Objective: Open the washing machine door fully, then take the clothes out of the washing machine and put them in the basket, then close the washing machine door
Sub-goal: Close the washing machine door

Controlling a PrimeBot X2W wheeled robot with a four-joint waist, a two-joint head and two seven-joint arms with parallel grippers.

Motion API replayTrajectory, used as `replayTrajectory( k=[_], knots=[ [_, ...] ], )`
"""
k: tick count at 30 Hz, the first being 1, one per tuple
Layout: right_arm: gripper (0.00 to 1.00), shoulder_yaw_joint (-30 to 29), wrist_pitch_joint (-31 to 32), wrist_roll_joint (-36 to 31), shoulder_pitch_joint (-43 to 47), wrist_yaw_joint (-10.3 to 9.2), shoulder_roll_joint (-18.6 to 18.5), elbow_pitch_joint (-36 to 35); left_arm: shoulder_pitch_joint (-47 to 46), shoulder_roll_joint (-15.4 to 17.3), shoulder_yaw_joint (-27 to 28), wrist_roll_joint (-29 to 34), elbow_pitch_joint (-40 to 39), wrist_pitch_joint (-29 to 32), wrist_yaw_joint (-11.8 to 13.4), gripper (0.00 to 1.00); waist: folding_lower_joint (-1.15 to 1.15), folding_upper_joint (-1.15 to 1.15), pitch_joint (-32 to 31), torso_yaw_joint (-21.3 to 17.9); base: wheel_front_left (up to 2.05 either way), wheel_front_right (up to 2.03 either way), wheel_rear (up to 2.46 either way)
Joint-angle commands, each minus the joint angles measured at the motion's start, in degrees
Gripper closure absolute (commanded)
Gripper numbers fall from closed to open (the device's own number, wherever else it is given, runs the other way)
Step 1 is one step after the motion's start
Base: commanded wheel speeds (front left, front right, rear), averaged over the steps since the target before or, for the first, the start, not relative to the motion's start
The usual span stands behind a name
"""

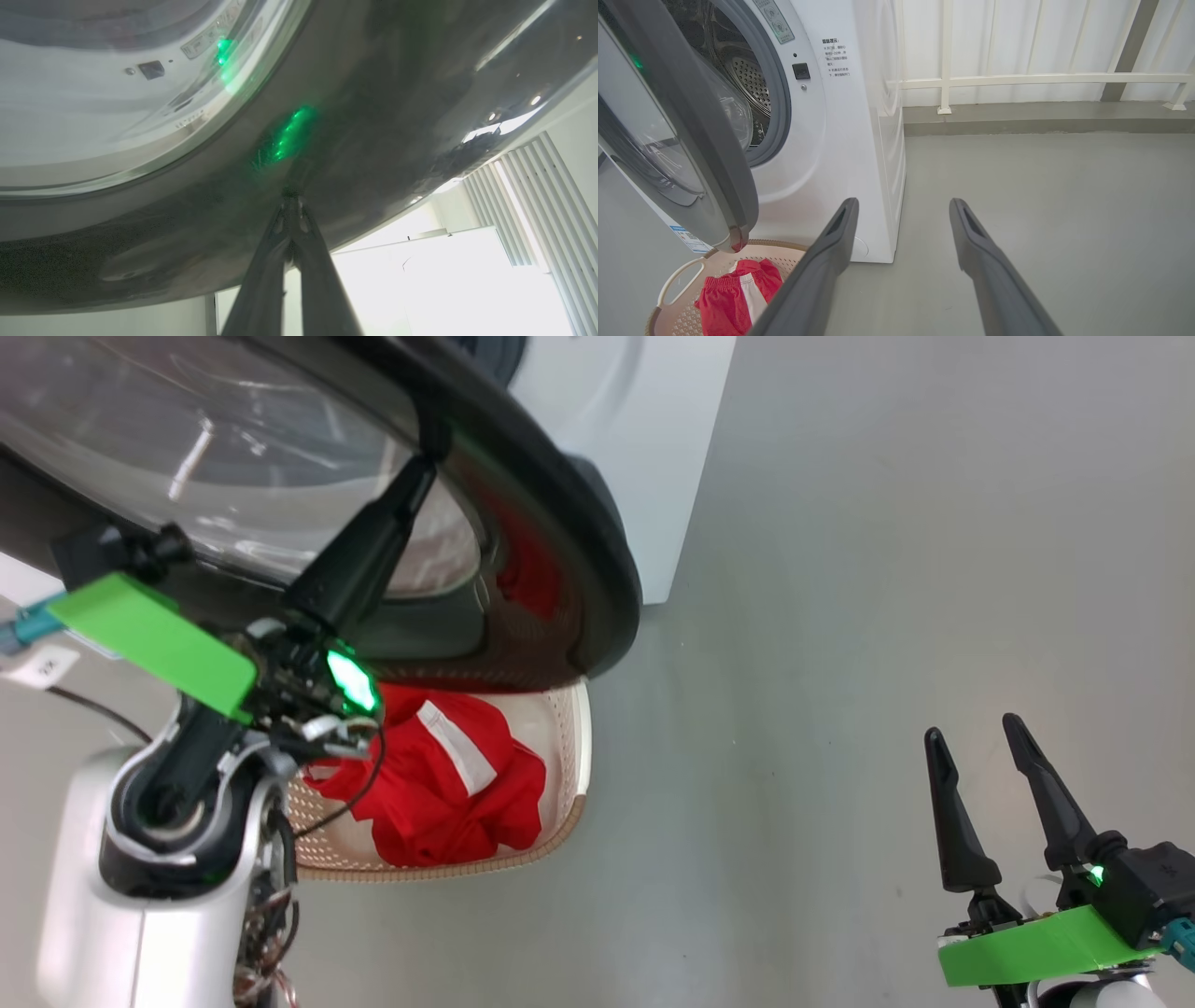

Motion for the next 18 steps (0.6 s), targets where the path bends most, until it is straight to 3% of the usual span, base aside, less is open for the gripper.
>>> replayTrajectory(
  k=[1, 18],
  knots=[
    [0.0, 1.64, -0.37, -0.66, -1.73, 0.36, -0.77, -1.36, -2.39, 0.88, 1.39, 0.03, -0.64, -0.41, -1.07, 1.0, 0.0, 0.0, 1.13, -0.49, 0.0, 0.0, 0.0],
    [0.0, 2.65, -0.37, -0.59, -3.21, 0.36, -0.77, -1.11, -11.41, 1.07, 2.09, 0.58, 8.77, -2.05, -4.29, 1.0, 0.0, 0.0, 3.9, -3.12, 0.0, 0.0, 0.0]
  ],
)
